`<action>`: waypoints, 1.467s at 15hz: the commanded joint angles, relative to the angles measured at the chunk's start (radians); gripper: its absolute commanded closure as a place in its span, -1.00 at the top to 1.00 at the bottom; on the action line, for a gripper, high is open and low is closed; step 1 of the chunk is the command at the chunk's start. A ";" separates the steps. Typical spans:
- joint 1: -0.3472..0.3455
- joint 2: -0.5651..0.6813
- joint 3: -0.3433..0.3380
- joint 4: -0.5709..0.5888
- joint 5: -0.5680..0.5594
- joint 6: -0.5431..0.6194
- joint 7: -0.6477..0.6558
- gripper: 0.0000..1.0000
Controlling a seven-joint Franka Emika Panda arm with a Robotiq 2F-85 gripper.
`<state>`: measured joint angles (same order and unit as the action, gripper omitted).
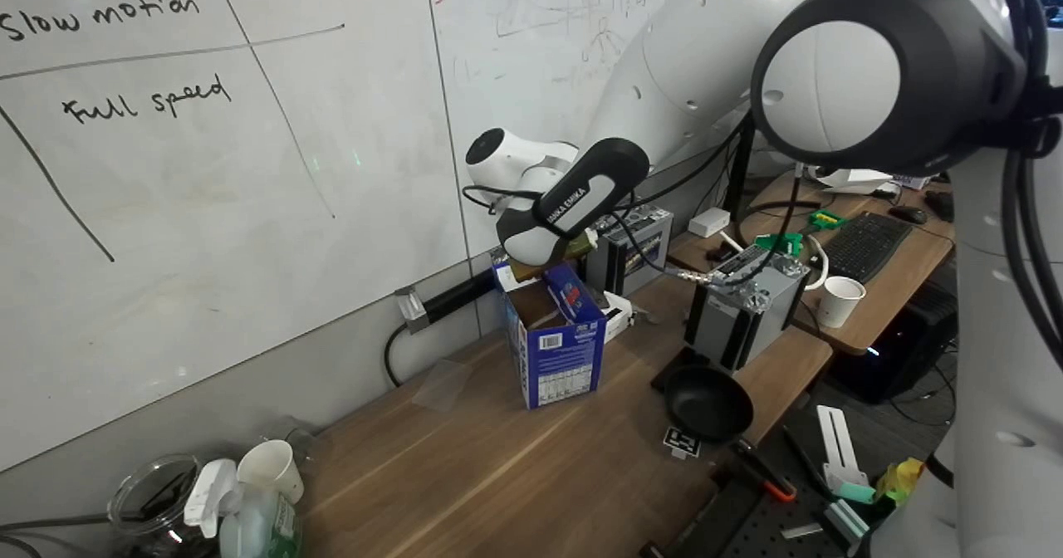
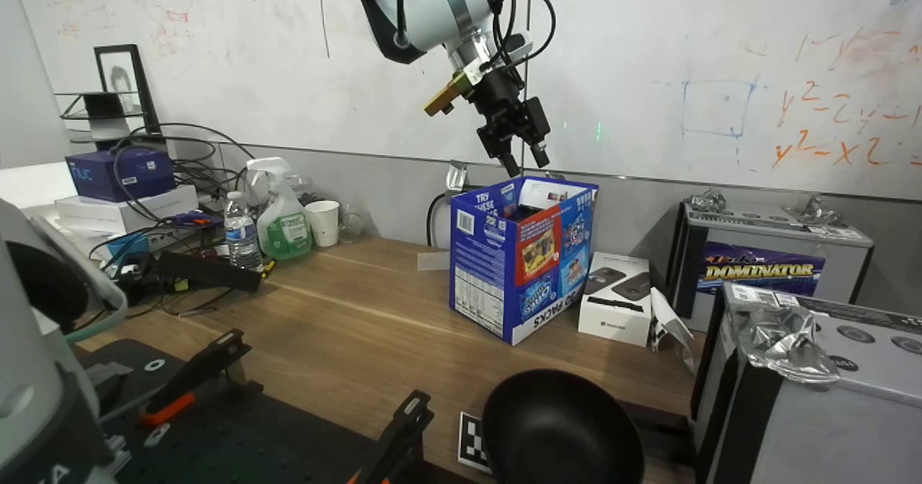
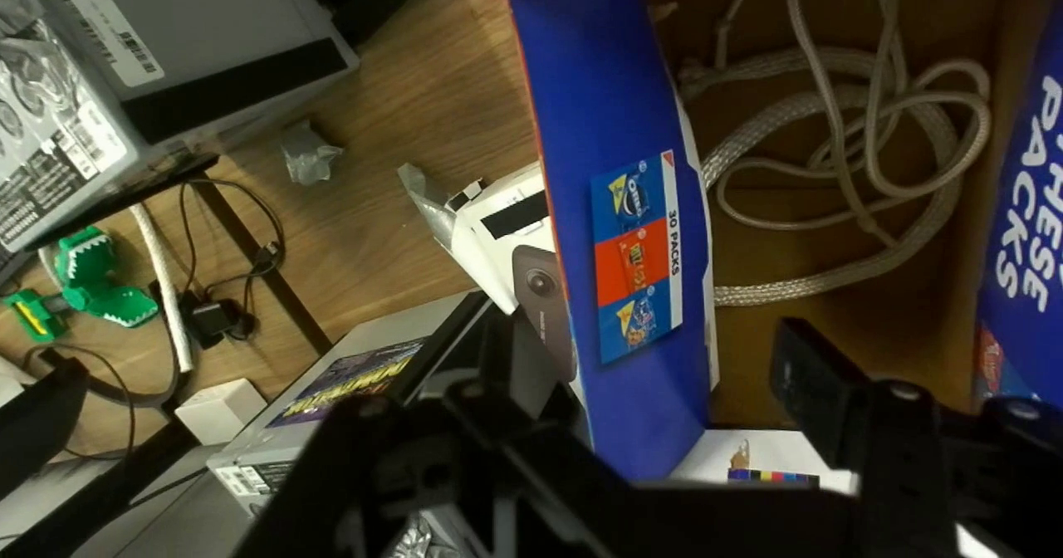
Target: Pick up the white ropes from the counter and put them in the box
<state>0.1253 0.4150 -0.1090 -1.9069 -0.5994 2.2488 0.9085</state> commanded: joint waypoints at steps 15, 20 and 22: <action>-0.018 -0.798 0.113 -0.611 0.620 -0.103 -0.943 1.00; -0.034 -0.988 0.118 -0.678 0.628 -0.312 -0.951 1.00; -0.035 -1.034 0.115 -0.697 0.629 -0.355 -0.950 1.00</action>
<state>0.1039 -0.5250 0.0036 -2.5591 0.0097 1.9431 -0.0202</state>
